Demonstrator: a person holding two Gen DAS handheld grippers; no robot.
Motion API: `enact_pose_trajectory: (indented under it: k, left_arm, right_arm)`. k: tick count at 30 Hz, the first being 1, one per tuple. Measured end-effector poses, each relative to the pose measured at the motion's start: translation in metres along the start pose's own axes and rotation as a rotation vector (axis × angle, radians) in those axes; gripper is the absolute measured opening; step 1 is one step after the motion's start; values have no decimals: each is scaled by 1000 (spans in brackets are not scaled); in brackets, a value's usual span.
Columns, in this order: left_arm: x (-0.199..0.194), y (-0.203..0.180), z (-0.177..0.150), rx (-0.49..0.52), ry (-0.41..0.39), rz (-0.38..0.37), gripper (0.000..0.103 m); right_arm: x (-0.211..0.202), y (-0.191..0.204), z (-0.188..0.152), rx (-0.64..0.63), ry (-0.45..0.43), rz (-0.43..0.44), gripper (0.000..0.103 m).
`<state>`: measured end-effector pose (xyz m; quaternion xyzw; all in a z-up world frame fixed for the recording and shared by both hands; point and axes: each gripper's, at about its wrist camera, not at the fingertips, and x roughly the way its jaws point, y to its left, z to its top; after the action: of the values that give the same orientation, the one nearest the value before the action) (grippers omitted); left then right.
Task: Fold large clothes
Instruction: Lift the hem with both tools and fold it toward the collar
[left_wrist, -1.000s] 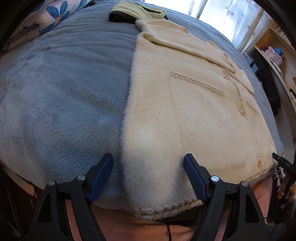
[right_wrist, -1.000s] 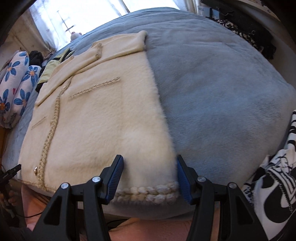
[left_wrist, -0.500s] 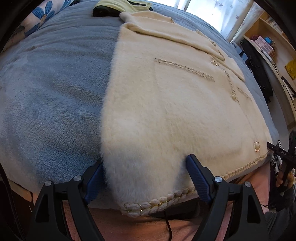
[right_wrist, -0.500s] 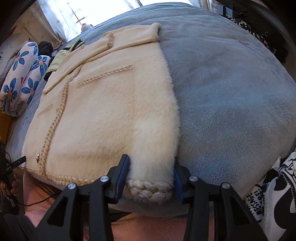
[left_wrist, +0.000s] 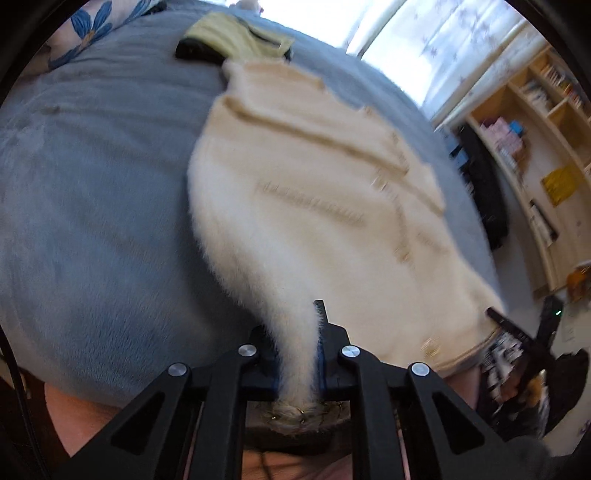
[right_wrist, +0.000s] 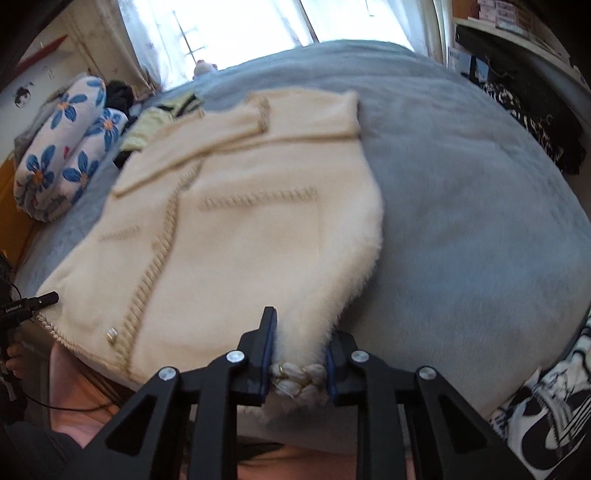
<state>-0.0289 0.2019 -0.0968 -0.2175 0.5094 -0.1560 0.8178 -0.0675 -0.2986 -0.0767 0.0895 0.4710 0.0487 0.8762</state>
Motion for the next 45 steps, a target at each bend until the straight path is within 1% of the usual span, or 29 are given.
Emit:
enact_pose_trajectory:
  k: [3, 6, 9, 12, 15, 17, 19, 21, 22, 23, 24, 25, 27, 29, 30, 33, 38, 40, 41, 42, 44, 45]
  left_arm:
    - [-13, -15, 29, -23, -73, -44, 10]
    - [-18, -26, 68, -50, -132, -62, 10]
    - [-16, -27, 113, -75, -184, -48, 10]
    - [-4, -19, 162, -101, -213, -29, 10]
    - [18, -12, 215, -106, -222, 21, 10]
    - [40, -8, 249, -121, -217, 51, 10]
    - [65, -4, 279, -116, -217, 85, 11]
    - [96, 4, 304, -119, -211, 132, 15]
    - [113, 8, 315, -124, -196, 152, 17]
    - [132, 11, 326, -125, -172, 162, 23]
    - [149, 15, 334, -126, -138, 168, 30]
    - [163, 19, 339, -135, -108, 174, 32]
    - [187, 25, 346, -148, -51, 193, 40]
    - [199, 28, 352, -138, -49, 230, 41]
    - [201, 29, 353, -128, -47, 230, 42]
    - [203, 35, 355, -111, -36, 206, 43]
    - [200, 49, 357, -110, -11, 140, 44]
    - [193, 49, 359, -104, -29, 143, 55]
    - [185, 49, 360, -100, -56, 155, 74]
    - [178, 49, 362, -98, -87, 163, 89]
    - [166, 47, 366, -92, -133, 169, 91]
    - [165, 47, 368, -83, -133, 175, 91]
  right_arm:
    - [-16, 2, 33, 22, -79, 35, 17]
    - [-22, 2, 74, 40, -146, 53, 16]
    - [-17, -1, 117, 59, -189, 51, 16]
    - [-6, -6, 164, 84, -225, 42, 16]
    - [16, -11, 216, 104, -248, 20, 16]
    - [39, -13, 252, 108, -263, -16, 16]
    - [64, -18, 279, 125, -266, -43, 17]
    - [94, -27, 303, 166, -261, -61, 25]
    - [112, -31, 312, 181, -248, -72, 31]
    - [131, -36, 321, 195, -225, -74, 37]
    - [144, -40, 325, 207, -210, -77, 39]
    - [159, -44, 330, 219, -184, -83, 40]
    - [180, -51, 332, 226, -147, -80, 40]
    - [192, -58, 330, 225, -129, -80, 40]
    - [196, -62, 328, 226, -122, -78, 41]
    - [207, -72, 322, 227, -98, -82, 44]
    - [229, -85, 315, 258, -37, -62, 45]
    - [236, -84, 316, 255, -21, -56, 45]
    - [239, -83, 316, 251, -18, -59, 45]
    - [242, -81, 317, 245, -14, -58, 45]
    - [250, -77, 318, 234, 3, -61, 45]
    - [253, -76, 318, 230, 12, -61, 45]
